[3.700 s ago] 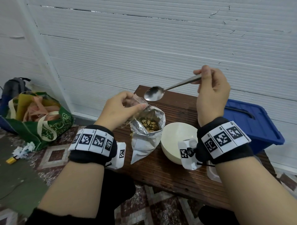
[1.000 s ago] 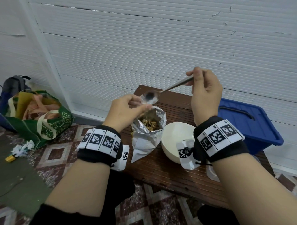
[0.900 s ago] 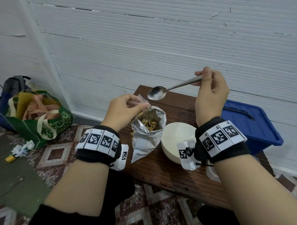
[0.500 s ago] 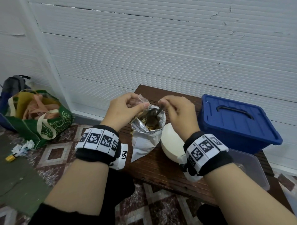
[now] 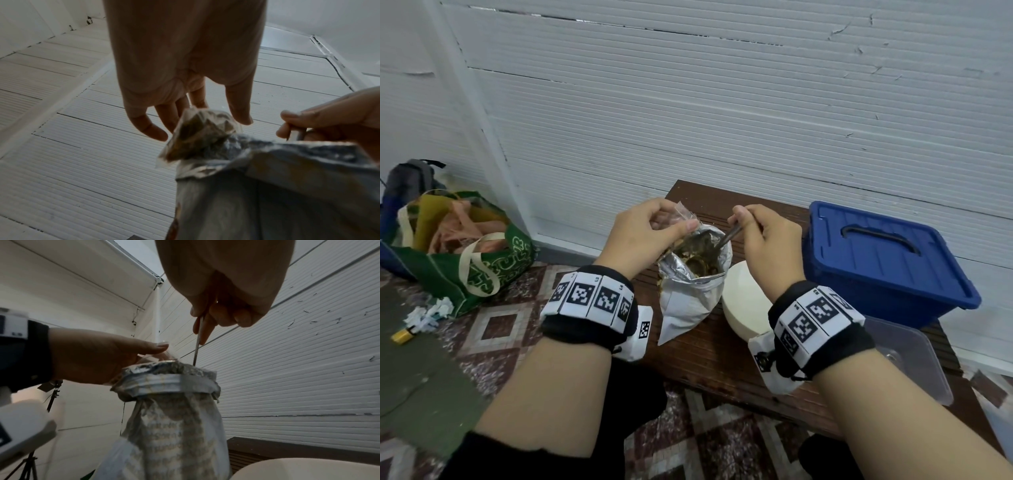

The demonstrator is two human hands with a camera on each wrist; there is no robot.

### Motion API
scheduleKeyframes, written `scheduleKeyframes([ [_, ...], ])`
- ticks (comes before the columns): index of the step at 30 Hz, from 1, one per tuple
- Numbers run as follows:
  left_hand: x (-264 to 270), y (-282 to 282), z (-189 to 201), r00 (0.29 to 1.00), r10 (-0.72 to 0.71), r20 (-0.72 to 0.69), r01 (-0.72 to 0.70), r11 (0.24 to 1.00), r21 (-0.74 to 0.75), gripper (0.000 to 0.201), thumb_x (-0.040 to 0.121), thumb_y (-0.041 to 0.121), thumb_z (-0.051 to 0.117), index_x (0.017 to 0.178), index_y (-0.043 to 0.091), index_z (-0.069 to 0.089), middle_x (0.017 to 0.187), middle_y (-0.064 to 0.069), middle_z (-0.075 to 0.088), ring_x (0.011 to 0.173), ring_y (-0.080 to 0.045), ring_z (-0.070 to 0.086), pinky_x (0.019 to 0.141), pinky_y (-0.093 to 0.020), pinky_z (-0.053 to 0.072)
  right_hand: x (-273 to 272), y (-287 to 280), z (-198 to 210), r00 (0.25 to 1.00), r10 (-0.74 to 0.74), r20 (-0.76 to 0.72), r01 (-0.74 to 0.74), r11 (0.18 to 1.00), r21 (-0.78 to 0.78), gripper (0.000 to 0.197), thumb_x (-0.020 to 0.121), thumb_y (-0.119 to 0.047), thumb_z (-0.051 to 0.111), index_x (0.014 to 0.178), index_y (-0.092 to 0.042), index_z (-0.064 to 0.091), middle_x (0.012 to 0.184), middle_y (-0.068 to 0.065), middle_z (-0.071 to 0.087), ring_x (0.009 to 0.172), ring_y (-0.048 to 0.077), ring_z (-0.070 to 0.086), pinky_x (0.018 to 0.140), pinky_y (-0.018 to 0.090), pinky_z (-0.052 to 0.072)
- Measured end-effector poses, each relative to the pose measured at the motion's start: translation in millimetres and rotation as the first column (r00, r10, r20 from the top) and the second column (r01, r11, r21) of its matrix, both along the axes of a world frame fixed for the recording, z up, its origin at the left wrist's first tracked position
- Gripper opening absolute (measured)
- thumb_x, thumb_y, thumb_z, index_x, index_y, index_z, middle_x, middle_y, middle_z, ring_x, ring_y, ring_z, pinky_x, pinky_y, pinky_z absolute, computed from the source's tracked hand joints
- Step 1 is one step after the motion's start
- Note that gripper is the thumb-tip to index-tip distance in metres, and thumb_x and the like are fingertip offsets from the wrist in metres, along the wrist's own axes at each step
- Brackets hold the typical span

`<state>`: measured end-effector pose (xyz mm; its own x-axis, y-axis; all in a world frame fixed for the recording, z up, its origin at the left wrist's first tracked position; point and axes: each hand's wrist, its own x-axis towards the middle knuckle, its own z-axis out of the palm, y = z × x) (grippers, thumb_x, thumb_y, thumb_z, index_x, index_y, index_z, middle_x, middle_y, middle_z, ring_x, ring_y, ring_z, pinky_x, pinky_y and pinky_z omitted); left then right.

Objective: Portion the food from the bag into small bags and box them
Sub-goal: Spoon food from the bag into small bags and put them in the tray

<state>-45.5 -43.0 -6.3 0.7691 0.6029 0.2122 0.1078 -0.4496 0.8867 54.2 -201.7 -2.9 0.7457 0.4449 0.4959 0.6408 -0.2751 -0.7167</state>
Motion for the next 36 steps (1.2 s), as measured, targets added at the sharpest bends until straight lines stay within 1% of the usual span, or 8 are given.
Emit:
scheduleKeyframes([
  [5,-0.1,-0.1,-2.1,1.0,0.006,-0.006,-0.006,1.0,0.018,0.031,0.072,0.045,0.078,0.094,0.025,0.071,0.09,0.01,0.072,0.09,-0.005,0.066,0.088,-0.036,0.055,-6.3,4.4,-12.2,0.999,0.05,-0.002,-0.05,0.995,-0.082,0.023,0.097,-0.024,0.053,0.091,-0.013,0.072,0.076,0.005,0.071,0.073,0.019,0.065,0.072,0.037,0.052],
  [9,0.0,2.1,-4.8,1.0,-0.007,-0.016,0.007,1.0,0.003,0.033,0.07,0.05,0.078,0.093,0.028,0.071,0.089,0.011,0.071,0.091,-0.006,0.066,0.086,-0.038,0.056,-7.1,5.4,-18.5,0.997,-0.009,-0.075,0.002,0.996,-0.088,0.026,0.098,-0.025,0.05,0.089,-0.012,0.071,0.072,0.006,0.069,0.067,0.02,0.063,0.071,0.037,0.051],
  [12,-0.3,0.0,-2.8,1.0,-0.018,-0.019,0.018,1.0,0.009,0.034,0.07,0.048,0.078,0.096,0.027,0.071,0.091,0.009,0.07,0.091,-0.005,0.066,0.078,-0.02,0.053,-6.6,5.5,-16.8,0.982,-0.074,-0.173,0.068,0.997,-0.045,0.028,0.098,-0.024,0.049,0.084,-0.012,0.069,0.072,0.007,0.069,0.073,0.022,0.065,0.076,0.037,0.051],
  [14,-0.7,-1.0,-1.8,1.0,-0.023,-0.021,0.023,1.0,0.009,0.035,0.07,0.048,0.077,0.097,0.026,0.071,0.092,0.009,0.07,0.091,-0.005,0.065,0.079,-0.02,0.052,-7.3,5.0,-14.9,0.966,-0.106,-0.237,0.108,0.994,-0.006,0.028,0.099,-0.022,0.047,0.081,-0.015,0.067,0.07,0.002,0.067,0.074,0.02,0.066,0.079,0.039,0.052],
  [17,-2.7,-2.2,0.1,0.999,-0.03,-0.025,0.03,1.0,0.003,0.036,0.07,0.048,0.077,0.098,0.025,0.07,0.092,0.01,0.071,0.09,-0.004,0.065,0.084,-0.025,0.053,-3.3,2.3,-12.0,0.929,-0.166,-0.331,0.194,0.98,0.051,0.029,0.1,-0.022,0.046,0.08,-0.014,0.065,0.062,-0.007,0.063,0.07,0.011,0.065,0.078,0.029,0.053],
  [20,-3.6,-2.9,1.8,1.0,-0.016,-0.019,0.017,1.0,0.007,0.038,0.071,0.045,0.077,0.101,0.023,0.07,0.093,0.011,0.07,0.09,-0.003,0.065,0.083,-0.022,0.052,4.3,-2.5,-8.6,0.896,-0.228,-0.381,0.278,0.957,0.081,0.03,0.1,-0.023,0.045,0.088,-0.009,0.069,0.06,-0.007,0.061,0.052,-0.006,0.057,0.056,0.004,0.042],
  [31,-9.2,-1.3,10.7,1.0,-0.002,-0.024,0.004,0.996,0.084,0.028,0.074,0.036,0.08,0.096,0.022,0.069,0.083,0.016,0.066,0.072,0.018,0.057,0.067,0.001,0.042,18.2,-17.2,20.7,0.883,-0.315,-0.347,0.38,0.915,0.135,0.032,0.1,-0.023,0.043,0.079,-0.014,0.065,0.069,0.004,0.064,0.045,-0.013,0.052,0.05,0.003,0.038],
  [36,-10.1,-2.3,11.0,0.995,-0.032,-0.093,0.042,0.993,0.109,0.029,0.072,0.035,0.081,0.095,0.026,0.065,0.086,0.016,0.065,0.079,0.01,0.058,0.065,0.003,0.04,24.8,-24.3,40.7,0.867,-0.35,-0.355,0.429,0.887,0.173,0.031,0.1,-0.021,0.043,0.082,-0.01,0.066,0.059,-0.01,0.054,0.044,-0.018,0.048,0.05,0.002,0.035],
])
